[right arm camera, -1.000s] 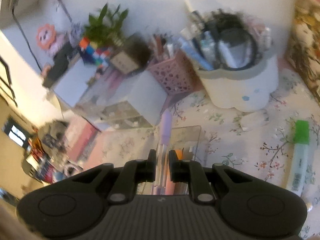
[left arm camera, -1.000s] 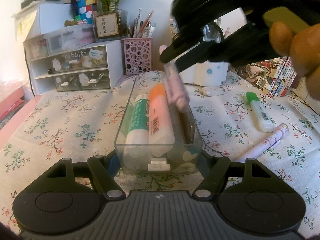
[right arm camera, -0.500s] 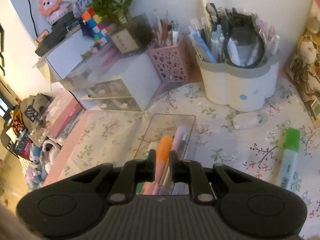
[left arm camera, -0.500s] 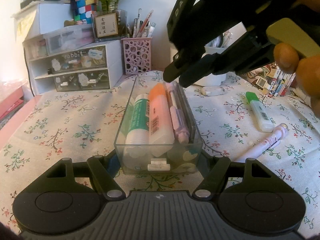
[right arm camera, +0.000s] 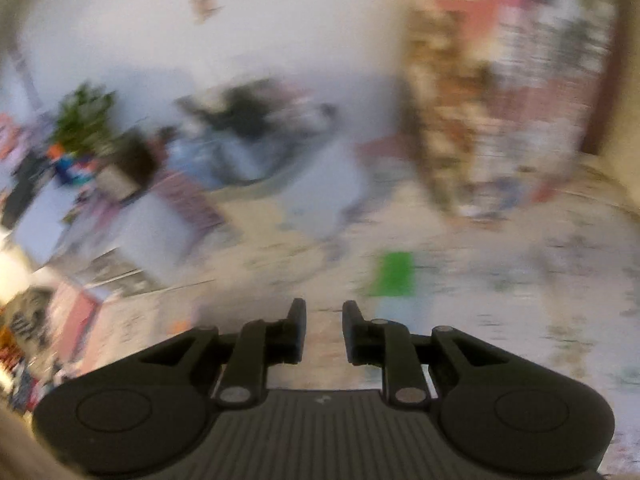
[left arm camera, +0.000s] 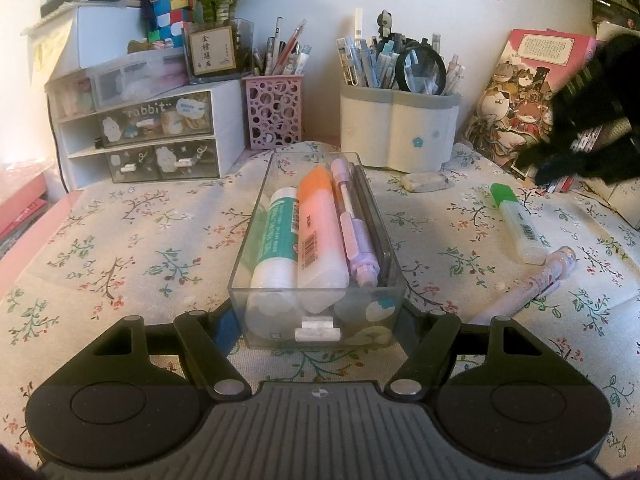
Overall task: Organize stationery
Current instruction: 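Grasp the green-capped highlighter with the right gripper and lift it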
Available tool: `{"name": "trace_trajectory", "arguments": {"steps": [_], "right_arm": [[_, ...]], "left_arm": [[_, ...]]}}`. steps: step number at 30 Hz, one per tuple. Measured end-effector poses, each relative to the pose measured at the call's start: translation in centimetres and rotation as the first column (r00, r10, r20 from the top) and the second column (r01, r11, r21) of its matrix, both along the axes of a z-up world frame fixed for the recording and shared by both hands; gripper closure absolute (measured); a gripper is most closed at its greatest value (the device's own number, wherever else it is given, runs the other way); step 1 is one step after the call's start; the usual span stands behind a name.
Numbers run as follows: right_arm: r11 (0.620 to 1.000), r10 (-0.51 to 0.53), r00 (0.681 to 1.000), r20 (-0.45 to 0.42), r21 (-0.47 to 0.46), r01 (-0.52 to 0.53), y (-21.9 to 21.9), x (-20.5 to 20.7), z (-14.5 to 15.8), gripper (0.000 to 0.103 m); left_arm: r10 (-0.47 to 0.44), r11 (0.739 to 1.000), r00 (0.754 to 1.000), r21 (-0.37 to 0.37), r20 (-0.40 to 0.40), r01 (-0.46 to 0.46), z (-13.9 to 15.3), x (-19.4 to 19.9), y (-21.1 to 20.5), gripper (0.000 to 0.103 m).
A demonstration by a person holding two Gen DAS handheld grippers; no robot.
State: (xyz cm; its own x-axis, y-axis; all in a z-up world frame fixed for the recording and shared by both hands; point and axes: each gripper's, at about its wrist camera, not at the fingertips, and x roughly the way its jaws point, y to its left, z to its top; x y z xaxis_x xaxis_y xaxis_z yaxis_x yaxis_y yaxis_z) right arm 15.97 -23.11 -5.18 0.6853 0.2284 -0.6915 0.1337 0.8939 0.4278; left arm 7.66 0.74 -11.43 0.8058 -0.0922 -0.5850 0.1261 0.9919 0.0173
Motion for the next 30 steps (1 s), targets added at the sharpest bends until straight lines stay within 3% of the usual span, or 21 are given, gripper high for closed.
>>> {"name": "trace_trajectory", "arguments": {"steps": [3, 7, 16, 23, 30], "right_arm": [[0.996, -0.062, 0.997, -0.040, -0.059, 0.059, -1.3, 0.1, -1.0, 0.091], [0.995, -0.015, 0.996, -0.091, -0.100, 0.006, 0.1, 0.7, -2.2, 0.083], [0.976, -0.009, 0.993, -0.116, -0.216, -0.017, 2.4, 2.8, -3.4, 0.083], [0.983, -0.019, 0.992, -0.125, -0.182, -0.004, 2.5, 3.4, -3.4, 0.087], [0.998, -0.020, 0.994, -0.103, -0.061, 0.014, 1.6, 3.0, -2.9, 0.087]], "left_arm": [[0.000, 1.000, 1.000, 0.000, 0.000, 0.000, 0.0, 0.0, 0.0, 0.031], [0.000, 1.000, 1.000, 0.000, 0.000, 0.000, 0.0, 0.0, 0.0, 0.031], [-0.001, 1.000, 1.000, 0.002, 0.000, 0.001, 0.0, 0.1, 0.0, 0.031], [-0.001, 1.000, 1.000, 0.002, 0.000, 0.001, 0.0, 0.1, 0.0, 0.031], [-0.001, 1.000, 1.000, 0.002, 0.000, 0.001, 0.0, 0.1, 0.0, 0.031]]}}
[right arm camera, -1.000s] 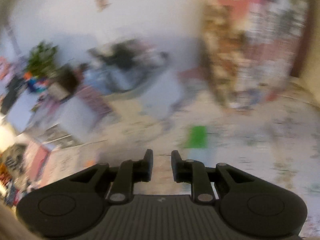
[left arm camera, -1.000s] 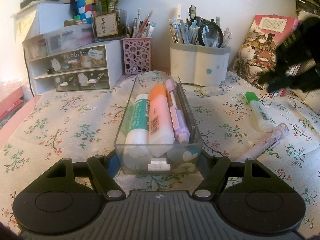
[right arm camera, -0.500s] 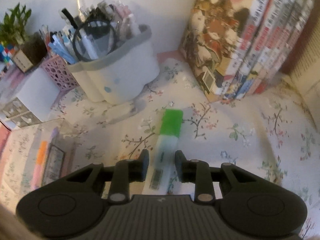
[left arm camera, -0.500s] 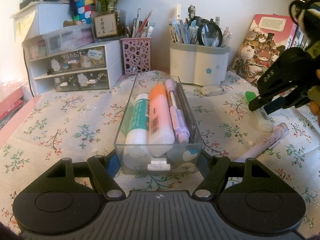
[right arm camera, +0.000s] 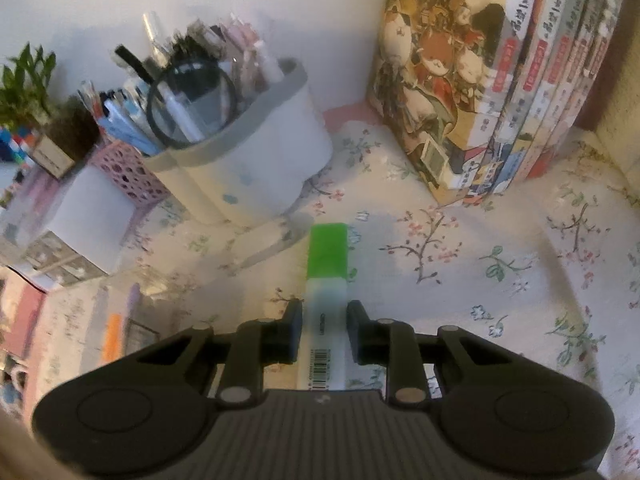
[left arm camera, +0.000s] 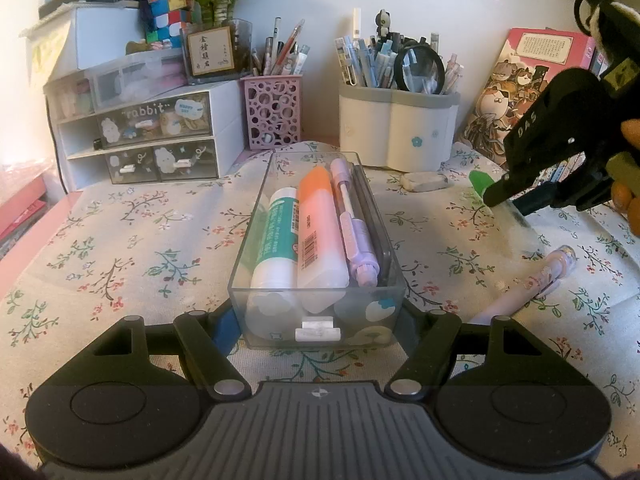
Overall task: Organize stationery
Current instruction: 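Grasp the green-capped highlighter with the right gripper and lift it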
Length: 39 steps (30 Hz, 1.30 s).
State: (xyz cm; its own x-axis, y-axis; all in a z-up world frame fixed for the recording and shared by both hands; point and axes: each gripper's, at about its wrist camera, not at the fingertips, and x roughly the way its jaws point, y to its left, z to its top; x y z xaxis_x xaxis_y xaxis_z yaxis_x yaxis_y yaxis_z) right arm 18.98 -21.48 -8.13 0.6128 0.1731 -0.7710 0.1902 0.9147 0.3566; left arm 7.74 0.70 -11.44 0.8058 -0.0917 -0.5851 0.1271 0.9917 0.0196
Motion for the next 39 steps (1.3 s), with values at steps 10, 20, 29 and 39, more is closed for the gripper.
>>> {"name": "trace_trajectory", "arguments": {"steps": [10, 20, 29, 39], "right_arm": [[0.990, 0.029, 0.999, 0.046, 0.139, -0.035, 0.7, -1.1, 1.5, 0.087], [0.958, 0.215, 0.973, 0.086, 0.174, -0.227, 8.0, -1.5, 5.1, 0.087], [0.948, 0.314, 0.949, -0.019, 0.059, -0.312, 13.2, 0.7, 5.3, 0.087], [0.923, 0.384, 0.922, -0.054, 0.040, -0.382, 14.5, 1.0, 5.0, 0.085]], "left_arm": [[-0.001, 1.000, 1.000, 0.001, 0.000, 0.001, 0.0, 0.0, 0.0, 0.031], [-0.002, 1.000, 1.000, 0.003, 0.000, 0.002, 0.0, 0.0, -0.1, 0.031], [-0.002, 1.000, 1.000, 0.005, 0.001, 0.002, 0.0, 0.1, -0.2, 0.031], [-0.003, 1.000, 1.000, 0.004, 0.000, 0.003, 0.0, 0.1, -0.2, 0.031]]}}
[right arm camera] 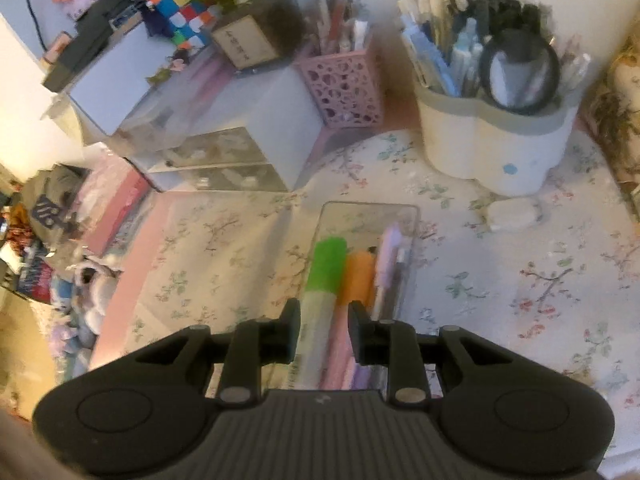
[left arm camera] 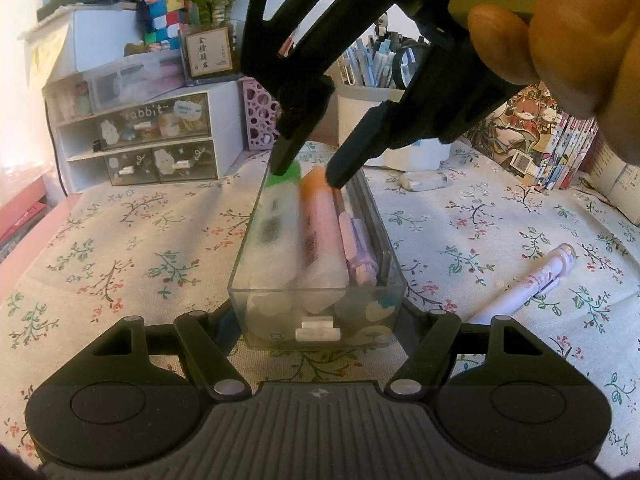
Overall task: Organize stationery
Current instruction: 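Grasp the green-capped highlighter with the right gripper and lift it, then lower the green highlighter into the tray with the right gripper and release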
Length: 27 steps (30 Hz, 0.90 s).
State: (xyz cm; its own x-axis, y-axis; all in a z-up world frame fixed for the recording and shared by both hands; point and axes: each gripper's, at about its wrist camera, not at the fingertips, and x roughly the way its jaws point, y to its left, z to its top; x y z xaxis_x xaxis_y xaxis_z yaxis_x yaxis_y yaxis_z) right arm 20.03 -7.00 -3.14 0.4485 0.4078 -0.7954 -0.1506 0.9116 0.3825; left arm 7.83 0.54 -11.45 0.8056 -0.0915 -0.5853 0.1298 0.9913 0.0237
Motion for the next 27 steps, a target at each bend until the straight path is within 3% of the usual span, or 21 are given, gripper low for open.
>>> {"name": "trace_trajectory", "arguments": {"steps": [7, 14, 21, 27], "right_arm": [[0.997, -0.007, 1.000, 0.031, 0.078, 0.005, -1.5, -0.4, 0.4, 0.085], [0.979, -0.146, 0.987, 0.059, 0.155, 0.136, -7.1, -1.3, 0.7, 0.085], [0.947, -0.277, 0.961, -0.004, 0.166, 0.274, -12.7, -3.5, -1.6, 0.085], [0.940, -0.288, 0.952, -0.100, 0.161, 0.301, -14.4, -5.7, -3.6, 0.085]], "left_arm": [[0.000, 1.000, 1.000, 0.001, 0.000, 0.000, 0.0, 0.0, 0.0, 0.031], [-0.001, 1.000, 1.000, 0.000, 0.000, 0.001, 0.0, 0.0, 0.0, 0.031], [0.000, 1.000, 1.000, -0.002, 0.000, 0.000, 0.0, 0.0, 0.0, 0.031], [0.000, 1.000, 1.000, -0.002, 0.000, 0.000, 0.0, 0.0, -0.1, 0.031]]}}
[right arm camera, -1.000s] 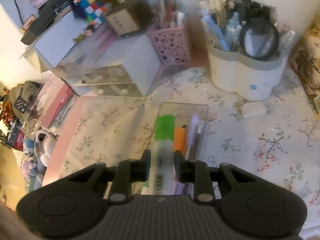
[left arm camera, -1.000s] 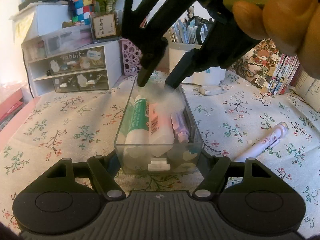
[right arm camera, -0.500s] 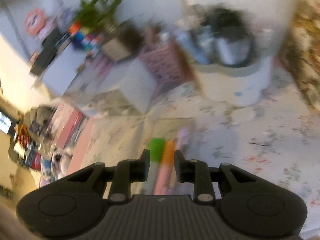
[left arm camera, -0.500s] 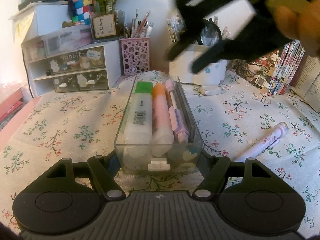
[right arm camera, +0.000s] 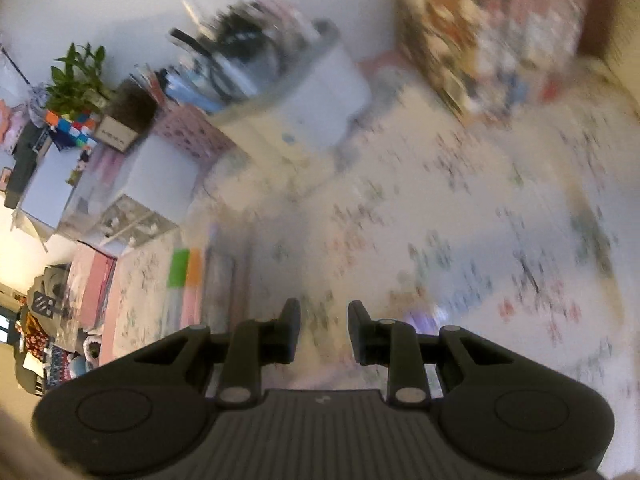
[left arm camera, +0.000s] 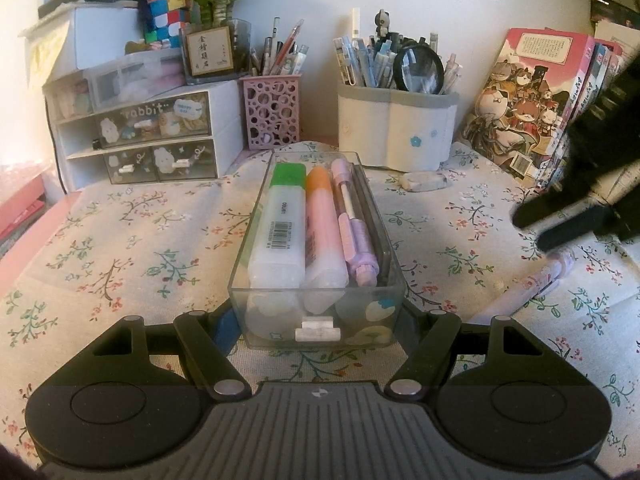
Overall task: Organize stationery
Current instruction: 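Lower the green highlighter into the tray with the right gripper and release, then move the right gripper to the pink-and-white pen and grasp it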
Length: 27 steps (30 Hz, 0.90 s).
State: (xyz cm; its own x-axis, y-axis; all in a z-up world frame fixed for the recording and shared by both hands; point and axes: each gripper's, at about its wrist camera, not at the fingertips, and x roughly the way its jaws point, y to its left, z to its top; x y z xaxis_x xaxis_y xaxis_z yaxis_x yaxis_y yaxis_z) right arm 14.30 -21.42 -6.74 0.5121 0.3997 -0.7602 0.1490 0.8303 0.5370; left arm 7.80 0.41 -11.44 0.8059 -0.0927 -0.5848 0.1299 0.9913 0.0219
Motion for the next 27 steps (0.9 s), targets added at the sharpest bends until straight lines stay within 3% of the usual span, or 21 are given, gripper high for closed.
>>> {"name": "trace_trajectory", "arguments": {"steps": [3, 8, 18, 20, 27], "right_arm": [[0.998, 0.000, 0.999, -0.035, 0.062, 0.002, -0.2, -1.6, -0.8, 0.085], [0.994, -0.067, 0.993, -0.097, 0.076, 0.074, -0.6, -1.8, -2.6, 0.085], [0.994, -0.086, 0.996, -0.009, -0.074, 0.085, 1.8, 1.5, -2.2, 0.085], [0.992, -0.061, 0.998, 0.011, -0.109, 0.062, 2.6, 1.6, -2.1, 0.090], [0.993, -0.027, 0.998, 0.057, -0.114, 0.034, 3.6, 1.7, -2.2, 0.094]], "left_arm": [[-0.001, 1.000, 1.000, 0.000, 0.000, 0.001, 0.0, 0.0, 0.0, 0.031], [-0.001, 1.000, 1.000, 0.001, 0.000, 0.001, 0.0, -0.1, 0.0, 0.031], [-0.002, 1.000, 1.000, 0.002, 0.001, 0.002, 0.0, -0.1, 0.0, 0.031], [-0.001, 1.000, 1.000, 0.002, 0.001, 0.001, 0.0, -0.1, 0.0, 0.031], [-0.001, 1.000, 1.000, 0.001, 0.000, 0.001, 0.0, -0.1, 0.0, 0.031]]}}
